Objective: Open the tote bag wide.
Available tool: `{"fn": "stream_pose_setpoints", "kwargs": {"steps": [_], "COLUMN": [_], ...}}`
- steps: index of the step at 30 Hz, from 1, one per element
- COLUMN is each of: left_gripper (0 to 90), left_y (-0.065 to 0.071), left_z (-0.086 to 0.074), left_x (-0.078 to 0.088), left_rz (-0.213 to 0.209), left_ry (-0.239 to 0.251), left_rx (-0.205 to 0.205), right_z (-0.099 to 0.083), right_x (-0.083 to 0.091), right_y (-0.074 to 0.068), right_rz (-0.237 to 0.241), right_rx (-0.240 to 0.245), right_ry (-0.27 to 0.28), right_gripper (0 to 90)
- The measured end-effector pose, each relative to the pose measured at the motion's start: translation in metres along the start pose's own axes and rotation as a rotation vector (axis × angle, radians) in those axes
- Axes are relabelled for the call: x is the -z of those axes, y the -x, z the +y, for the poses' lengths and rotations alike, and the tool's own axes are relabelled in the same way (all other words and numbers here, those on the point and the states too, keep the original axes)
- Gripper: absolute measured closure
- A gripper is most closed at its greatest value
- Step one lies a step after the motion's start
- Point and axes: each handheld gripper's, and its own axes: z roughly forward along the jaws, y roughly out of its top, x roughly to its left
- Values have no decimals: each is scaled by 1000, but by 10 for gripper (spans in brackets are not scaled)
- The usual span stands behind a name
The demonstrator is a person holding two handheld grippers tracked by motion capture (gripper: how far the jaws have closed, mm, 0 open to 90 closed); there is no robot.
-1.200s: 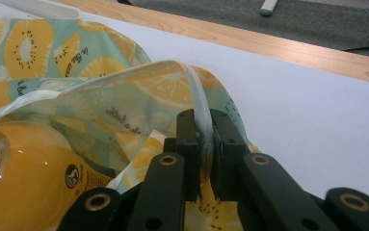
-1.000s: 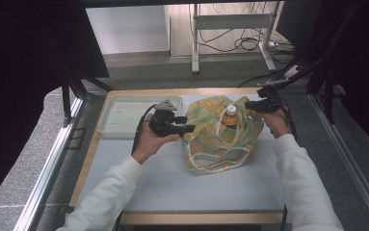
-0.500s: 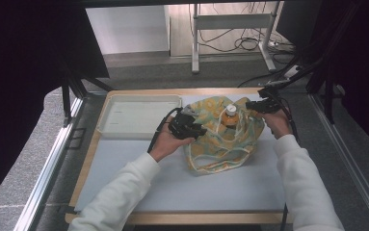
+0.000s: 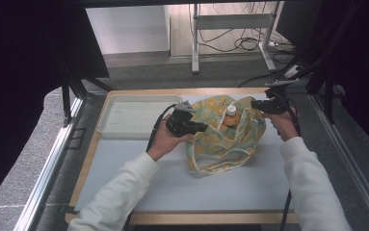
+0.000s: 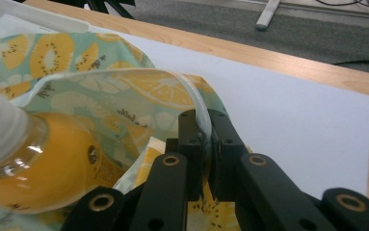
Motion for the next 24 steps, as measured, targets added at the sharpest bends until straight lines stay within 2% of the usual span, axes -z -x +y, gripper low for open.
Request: {"fn": "stream_pose_setpoints", "kwargs": {"steps": [2,9,18,22,24], "left_gripper": [900,900,900,900,900], "left_y": [-2,-17,-43,-51,-54], "left_z": [5,25,50,59,63], "left_x": [5,22,38,41,41], "left_rz": [-38,-52,-42,-24,6], "left_ry": [27,112,199,218,218], "left_rx": [26,79,139,153,152], "right_z": [2,14,33,40,43], "right_x": [6,23,25,23,20], "right_y": [0,6,14,15,17], "right_rz": [1,-14,-41,-52,-61], "right_rx": [1,-8,-19,-23,-26], "right_ry": [11,50,62,63,59], "right_gripper": [849,851,853,853,853]}}
